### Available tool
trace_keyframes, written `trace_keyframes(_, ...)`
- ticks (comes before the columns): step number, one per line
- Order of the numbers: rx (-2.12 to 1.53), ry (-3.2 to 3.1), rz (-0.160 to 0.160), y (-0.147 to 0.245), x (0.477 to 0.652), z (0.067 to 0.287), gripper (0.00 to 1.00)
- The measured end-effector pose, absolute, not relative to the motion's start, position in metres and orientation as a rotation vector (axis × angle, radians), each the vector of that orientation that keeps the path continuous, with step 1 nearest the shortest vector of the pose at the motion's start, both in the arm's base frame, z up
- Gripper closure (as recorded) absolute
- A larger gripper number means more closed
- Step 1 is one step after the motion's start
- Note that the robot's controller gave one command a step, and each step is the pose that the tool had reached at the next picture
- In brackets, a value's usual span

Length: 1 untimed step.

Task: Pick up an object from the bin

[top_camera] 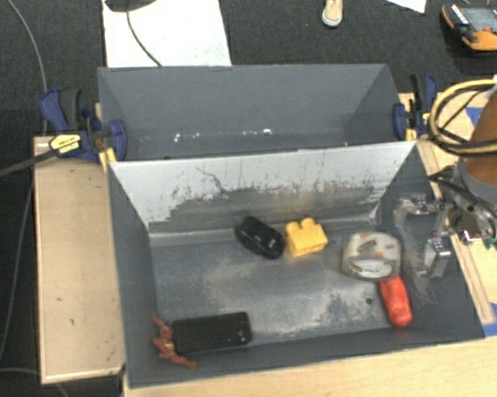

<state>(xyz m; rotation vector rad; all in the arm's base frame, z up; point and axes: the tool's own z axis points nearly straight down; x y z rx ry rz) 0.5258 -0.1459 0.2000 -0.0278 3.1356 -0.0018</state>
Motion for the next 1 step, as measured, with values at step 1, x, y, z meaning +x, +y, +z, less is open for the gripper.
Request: trace_keyframes(1, -0.122, 3.125, -0.003, -0.1511, 0.5416, 0.1676, 0.0)
